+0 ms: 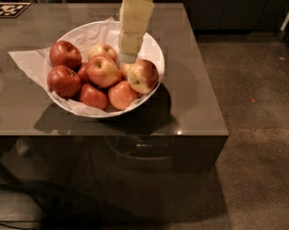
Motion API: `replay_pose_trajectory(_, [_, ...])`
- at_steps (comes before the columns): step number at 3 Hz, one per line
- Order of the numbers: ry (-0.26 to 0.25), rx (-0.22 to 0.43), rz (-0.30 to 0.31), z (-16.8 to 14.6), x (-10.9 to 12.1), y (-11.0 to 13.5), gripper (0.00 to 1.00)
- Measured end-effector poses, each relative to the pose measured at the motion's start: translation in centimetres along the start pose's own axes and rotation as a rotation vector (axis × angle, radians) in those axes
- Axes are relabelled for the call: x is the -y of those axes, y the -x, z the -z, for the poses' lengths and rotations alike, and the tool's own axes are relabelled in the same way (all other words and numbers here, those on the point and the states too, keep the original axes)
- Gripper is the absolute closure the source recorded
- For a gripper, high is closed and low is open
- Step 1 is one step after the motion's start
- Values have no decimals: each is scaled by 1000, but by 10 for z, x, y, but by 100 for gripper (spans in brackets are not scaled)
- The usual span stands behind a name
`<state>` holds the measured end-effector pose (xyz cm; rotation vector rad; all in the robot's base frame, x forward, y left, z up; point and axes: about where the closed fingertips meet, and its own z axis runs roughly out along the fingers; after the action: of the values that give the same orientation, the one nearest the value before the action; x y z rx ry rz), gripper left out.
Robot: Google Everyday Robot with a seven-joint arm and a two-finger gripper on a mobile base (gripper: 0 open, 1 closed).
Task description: Pick apple from white bowl
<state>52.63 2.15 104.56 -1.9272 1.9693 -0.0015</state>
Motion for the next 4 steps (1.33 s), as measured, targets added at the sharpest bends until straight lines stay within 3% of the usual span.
replay_pose_trajectory(1, [48,-20,-95,-17,-26,-7,0])
replay_pose_trajectory(2, [23,-11,-97,-18,-17,-3,0])
replay_pose_trajectory(4, [120,-58,-179,-61,-26,-41,0])
